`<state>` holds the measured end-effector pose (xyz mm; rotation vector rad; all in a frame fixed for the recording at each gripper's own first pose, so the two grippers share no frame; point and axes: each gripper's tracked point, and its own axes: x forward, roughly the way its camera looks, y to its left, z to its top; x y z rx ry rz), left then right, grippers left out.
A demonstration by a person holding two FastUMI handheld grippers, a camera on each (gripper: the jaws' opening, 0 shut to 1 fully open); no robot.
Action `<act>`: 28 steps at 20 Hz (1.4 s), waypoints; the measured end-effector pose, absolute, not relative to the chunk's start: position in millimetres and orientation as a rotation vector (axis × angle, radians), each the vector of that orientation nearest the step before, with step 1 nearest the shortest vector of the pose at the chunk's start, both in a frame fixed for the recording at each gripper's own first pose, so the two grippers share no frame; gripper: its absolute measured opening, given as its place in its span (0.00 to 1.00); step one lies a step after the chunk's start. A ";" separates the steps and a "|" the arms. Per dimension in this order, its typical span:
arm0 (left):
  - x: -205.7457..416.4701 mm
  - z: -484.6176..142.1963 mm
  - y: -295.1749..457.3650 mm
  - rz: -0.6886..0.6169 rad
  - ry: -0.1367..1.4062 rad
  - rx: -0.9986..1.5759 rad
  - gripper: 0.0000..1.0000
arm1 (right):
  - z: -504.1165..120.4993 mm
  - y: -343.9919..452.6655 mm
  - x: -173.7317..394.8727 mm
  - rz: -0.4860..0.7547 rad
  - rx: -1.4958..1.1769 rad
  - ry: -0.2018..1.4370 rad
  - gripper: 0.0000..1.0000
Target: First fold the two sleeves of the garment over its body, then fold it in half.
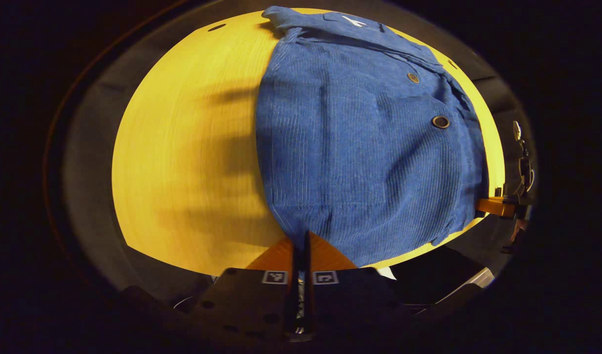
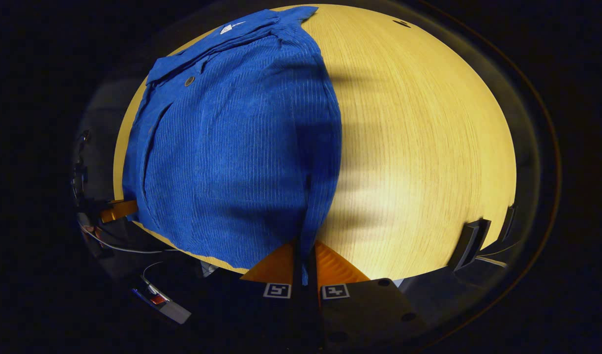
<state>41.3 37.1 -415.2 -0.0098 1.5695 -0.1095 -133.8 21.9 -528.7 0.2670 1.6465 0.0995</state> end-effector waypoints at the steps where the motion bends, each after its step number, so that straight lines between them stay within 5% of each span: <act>1: 41.4 -412.5 36.4 -0.119 1.558 -0.046 0.00 | -530.1 24.1 -131.8 0.106 0.289 1.630 0.05; 8: 51.5 -385.6 30.3 -0.226 1.431 -0.124 0.00 | -489.5 20.0 -102.7 0.118 0.381 1.510 0.05; 15: 86.6 -291.8 18.8 -0.331 1.195 -0.240 0.00 | -402.1 14.8 -29.9 0.151 0.442 1.299 0.05; 28: 231.1 -156.5 36.5 -0.380 0.930 -0.282 0.00 | -277.2 -12.1 183.3 0.022 0.659 0.884 0.05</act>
